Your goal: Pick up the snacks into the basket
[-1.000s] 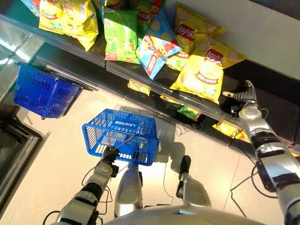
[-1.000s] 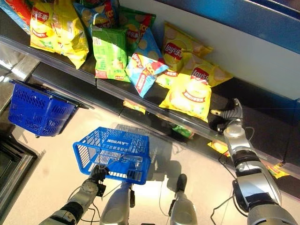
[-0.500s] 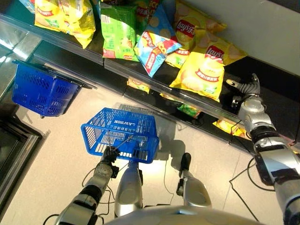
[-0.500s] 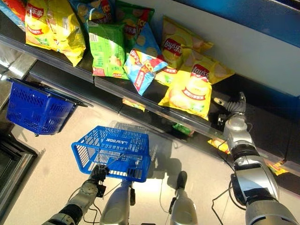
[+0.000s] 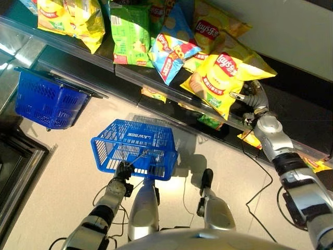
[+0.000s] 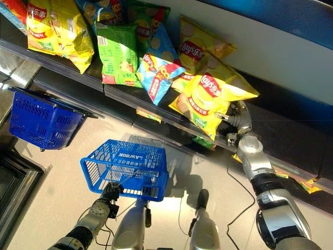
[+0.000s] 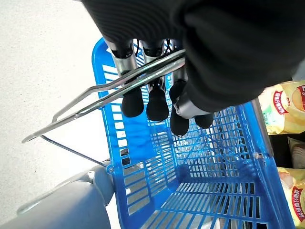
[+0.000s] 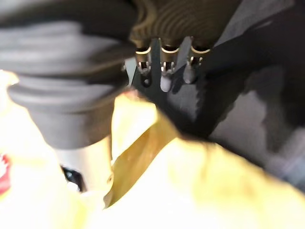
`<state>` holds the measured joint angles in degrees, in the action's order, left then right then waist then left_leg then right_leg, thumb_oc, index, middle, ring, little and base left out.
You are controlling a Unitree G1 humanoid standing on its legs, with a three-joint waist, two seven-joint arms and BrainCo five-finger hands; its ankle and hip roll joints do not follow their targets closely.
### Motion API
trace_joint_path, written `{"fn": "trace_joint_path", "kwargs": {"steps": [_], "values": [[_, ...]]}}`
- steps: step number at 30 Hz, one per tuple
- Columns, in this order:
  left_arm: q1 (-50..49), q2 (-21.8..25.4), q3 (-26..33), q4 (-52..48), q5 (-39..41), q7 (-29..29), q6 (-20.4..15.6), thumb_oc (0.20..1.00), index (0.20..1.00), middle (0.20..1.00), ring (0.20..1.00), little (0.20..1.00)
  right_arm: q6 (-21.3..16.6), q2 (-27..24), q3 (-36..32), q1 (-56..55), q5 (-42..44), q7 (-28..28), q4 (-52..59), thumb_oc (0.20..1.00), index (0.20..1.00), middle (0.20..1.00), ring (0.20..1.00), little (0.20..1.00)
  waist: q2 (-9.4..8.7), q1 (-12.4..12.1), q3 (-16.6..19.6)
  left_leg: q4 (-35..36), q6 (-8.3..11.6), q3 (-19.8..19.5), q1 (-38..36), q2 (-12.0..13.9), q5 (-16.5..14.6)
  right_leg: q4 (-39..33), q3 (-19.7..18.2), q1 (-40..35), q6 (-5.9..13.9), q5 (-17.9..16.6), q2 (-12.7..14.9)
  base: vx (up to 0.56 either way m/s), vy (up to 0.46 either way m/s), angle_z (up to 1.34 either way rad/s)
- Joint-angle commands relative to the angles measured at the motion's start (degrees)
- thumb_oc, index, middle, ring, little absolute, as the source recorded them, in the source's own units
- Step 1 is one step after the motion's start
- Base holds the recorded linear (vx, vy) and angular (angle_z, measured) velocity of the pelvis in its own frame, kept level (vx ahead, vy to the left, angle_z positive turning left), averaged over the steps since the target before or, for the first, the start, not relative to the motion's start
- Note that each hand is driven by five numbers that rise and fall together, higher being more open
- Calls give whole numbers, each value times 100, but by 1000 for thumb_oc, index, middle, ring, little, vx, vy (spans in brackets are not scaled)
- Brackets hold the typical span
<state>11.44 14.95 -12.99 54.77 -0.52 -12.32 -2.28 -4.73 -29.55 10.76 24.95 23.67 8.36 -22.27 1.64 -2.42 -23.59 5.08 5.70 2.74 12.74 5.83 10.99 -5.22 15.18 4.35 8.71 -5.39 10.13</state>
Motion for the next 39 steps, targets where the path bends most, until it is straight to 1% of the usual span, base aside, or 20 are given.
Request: {"fn": "trace_joint_path", "kwargs": {"steps": [1,6,13,16,18,20,21,22,23,24,25,26,27,28,30,33,34,35,36,39], "values": [[-41,168,-147,269,-367,-34,141,200,200,200,200,200,-102,223,2,-351,-327,-370,590,1000,1000,1000,1000,1000,-52,-94,-21,-8,-150,206,-97,-293,-395,482,-188,614,125,-193,206,0,0,0],[-20,163,-141,285,-433,-3,144,200,200,200,200,200,-84,296,-94,-509,-485,-320,599,1000,1000,1000,1000,1000,-55,-78,-3,-8,-154,209,-104,-297,-405,478,-194,607,126,-195,210,0,0,0],[-31,141,-123,255,-417,-65,142,200,200,200,200,200,-98,635,-211,-641,-438,-137,549,1000,1000,1000,1000,1000,-19,-63,19,-8,-166,205,-102,-315,-402,462,-201,617,125,-211,226,-5,1,0],[-98,141,-158,199,-428,-68,154,200,200,200,200,200,-85,812,-199,-575,-426,16,317,1000,1000,1000,1000,1000,-1,-81,21,-8,-178,207,-97,-327,-402,473,-211,630,126,-216,228,0,0,0],[-125,130,-231,190,-438,-83,172,200,200,200,200,200,-10,957,-128,-361,-634,283,-74,1000,1000,1000,1000,1000,15,-114,33,-8,-187,205,-92,-334,-406,460,-208,634,129,-235,230,0,0,0],[-121,133,-226,191,-437,-83,172,200,200,200,200,200,-18,962,-123,-343,-634,287,-92,1000,1000,1000,1000,1000,11,-113,29,-8,-187,208,-91,-333,-406,458,-210,635,129,-236,229,0,0,0],[-148,140,-363,151,-433,-149,177,200,200,200,200,200,92,1189,32,277,-900,739,-878,1000,1000,1000,1000,1000,53,-204,50,-8,-200,206,-58,-344,-396,391,-208,647,139,-293,226,0,0,0],[-146,140,-362,151,-433,-148,177,200,200,200,200,200,90,1189,32,281,-900,739,-881,1000,1000,1000,1000,1000,53,-204,48,-8,-200,206,-58,-344,-396,390,-208,647,139,-294,226,0,0,0],[-155,141,-402,140,-398,-178,182,200,200,200,200,200,117,1267,94,496,-892,874,-1146,1000,1000,1000,1000,1000,63,-238,54,-8,-203,201,-42,-352,-392,368,-209,655,141,-314,221,-9,20,-3],[-212,171,-467,138,-307,-222,171,200,200,200,200,200,161,1369,189,979,-875,1056,-1664,1000,1000,1000,1000,1000,100,-329,72,-8,-201,181,19,-363,-374,315,-204,681,147,-348,220,0,0,0],[-210,171,-465,138,-307,-222,171,200,200,200,200,200,157,1370,190,986,-874,1055,-1670,1000,1000,1000,1000,1000,99,-328,71,-8,-201,182,21,-363,-374,315,-205,683,147,-348,220,-1,33,-3],[-268,202,-532,152,-197,-252,157,200,200,200,200,200,177,1411,224,1417,-707,1148,-2156,1000,1000,1000,1000,1000,131,-410,87,-8,-201,159,66,-385,-352,284,-187,706,150,-379,219,0,0,0],[-296,211,-561,155,-158,-251,141,200,200,200,200,200,188,1405,236,1632,-631,1184,-2411,1000,1000,1000,1000,1000,138,-449,95,-8,-204,145,88,-393,-349,277,-181,714,151,-388,219,0,0,0],[-294,211,-560,156,-158,-251,141,200,200,200,200,200,186,1404,236,1635,-630,1183,-2414,1000,1000,1000,1000,1000,138,-448,94,-8,-204,145,88,-393,-349,277,-181,714,151,-388,219,16,35,-2],[-391,290,-662,149,-65,-254,98,200,200,200,200,200,274,1304,230,2261,-454,1230,-3096,1000,1000,1000,1000,1000,173,-579,94,-8,-214,98,142,-436,-340,248,-134,725,156,-405,224,17,38,-1],[-449,345,-721,108,-25,-279,72,200,200,200,200,200,311,1239,243,2624,-414,1273,-3477,1000,1000,1000,1000,1000,188,-661,69,-8,-215,77,184,-455,-332,220,-108,727,161,-420,228,15,18,4],[-502,376,-796,81,-46,-280,42,200,200,200,200,200,363,1127,291,2872,-497,1285,-3740,366,366,366,366,366,200,-717,44,-8,-216,54,214,-471,-318,198,-88,724,169,-430,229,27,35,8],[-515,383,-802,75,-26,-310,35,200,200,200,200,200,369,1099,305,2952,-566,1337,-3830,200,200,200,200,200,205,-743,32,-8,-221,41,227,-475,-317,195,-87,727,171,-433,229,30,39,4],[-524,404,-817,63,-28,-333,31,200,200,200,200,200,394,1009,390,3034,-746,1373,-3909,200,200,200,200,200,208,-769,18,-8,-228,25,237,-479,-308,197,-86,731,175,-432,230,21,22,7],[-469,388,-811,112,-44,-392,22,200,200,200,200,200,382,982,406,3027,-705,1363,-3838,200,200,200,200,200,193,-774,-23,-8,-241,23,234,-486,-319,202,-93,731,176,-419,223,19,14,10]]}}
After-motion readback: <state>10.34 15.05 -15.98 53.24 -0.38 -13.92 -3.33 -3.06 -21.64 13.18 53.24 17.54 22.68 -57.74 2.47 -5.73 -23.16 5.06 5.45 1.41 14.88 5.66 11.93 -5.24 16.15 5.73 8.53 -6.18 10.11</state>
